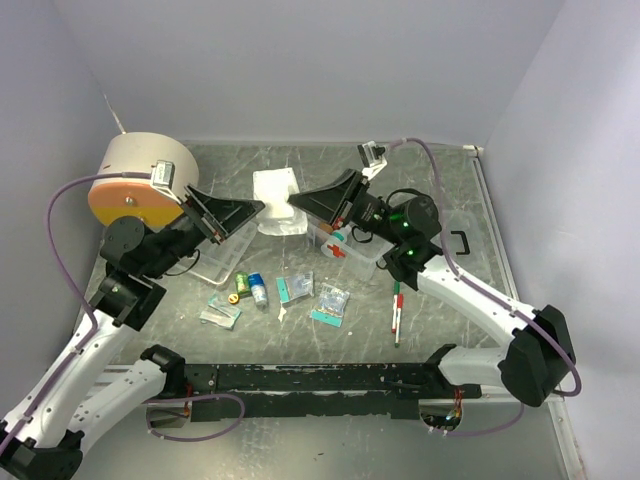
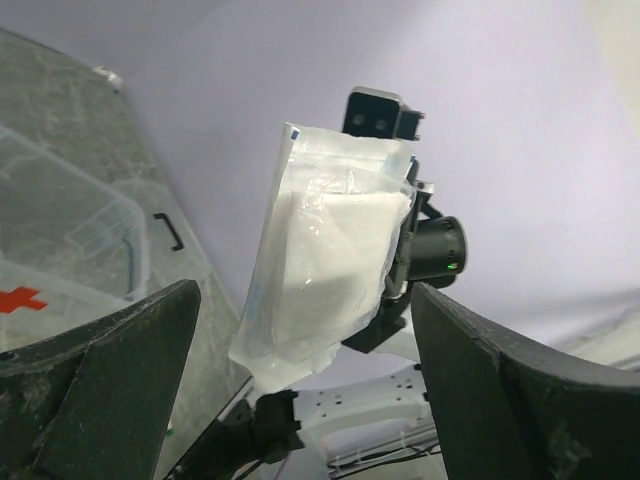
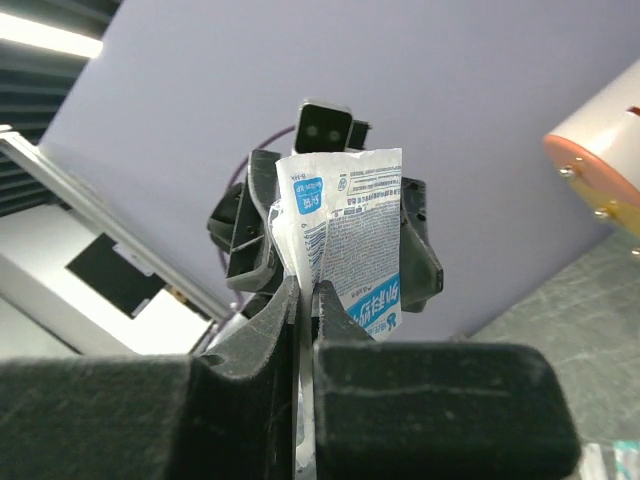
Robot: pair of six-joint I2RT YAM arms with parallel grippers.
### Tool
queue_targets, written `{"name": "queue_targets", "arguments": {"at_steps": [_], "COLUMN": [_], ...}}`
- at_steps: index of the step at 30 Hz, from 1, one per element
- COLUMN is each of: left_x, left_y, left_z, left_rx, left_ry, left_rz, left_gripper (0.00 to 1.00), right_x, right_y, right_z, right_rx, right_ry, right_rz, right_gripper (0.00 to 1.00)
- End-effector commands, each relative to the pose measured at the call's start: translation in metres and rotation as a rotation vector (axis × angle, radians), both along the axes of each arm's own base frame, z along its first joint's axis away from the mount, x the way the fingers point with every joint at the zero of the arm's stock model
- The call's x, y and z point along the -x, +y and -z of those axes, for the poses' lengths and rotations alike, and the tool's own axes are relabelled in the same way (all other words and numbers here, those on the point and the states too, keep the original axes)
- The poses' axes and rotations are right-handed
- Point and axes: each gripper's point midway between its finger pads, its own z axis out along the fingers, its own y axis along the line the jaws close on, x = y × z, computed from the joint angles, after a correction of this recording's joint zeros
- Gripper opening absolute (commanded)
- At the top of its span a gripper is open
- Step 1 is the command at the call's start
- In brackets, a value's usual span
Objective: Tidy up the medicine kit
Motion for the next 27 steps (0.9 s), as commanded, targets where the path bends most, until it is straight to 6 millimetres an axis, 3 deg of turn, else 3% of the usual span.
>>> {"name": "queue_targets", "arguments": {"at_steps": [1,4,9,19,21,27], "left_x": [0.016,0.026,0.037,0.044,0.044,0.038], "left_y": [-0.003,-0.005,-0.008,-0.010,-0.011,-0.011], "left_z": [-0.033,-0.048,-0.062,-0.068,-0.068,-0.062], "left_rx": [0.125,0.186,0.241,0.261,0.255,0.238], "left_ry": [-0.087,-0.139,-0.187,-0.215,-0.218,-0.207], "left_rz": [0.083,0.135,0.211,0.256,0.257,0.234], "left_gripper": [0.98,0.98,0.87,0.68,0.62,0.27], "right_x": [0.018,0.020,0.024,0.023,0.021,0.017], "right_y": [-0.005,-0.005,-0.007,-0.007,-0.006,-0.004], "right_z": [-0.031,-0.034,-0.040,-0.044,-0.041,-0.037], "right_rx": [-0.121,-0.150,-0.190,-0.231,-0.229,-0.226], "right_ry": [-0.052,-0.043,-0.037,-0.021,-0.008,0.005], "right_rz": [-0.100,-0.128,-0.155,-0.181,-0.183,-0.178], "right_gripper": [0.00,0.00,0.00,0.00,0.00,0.00]}}
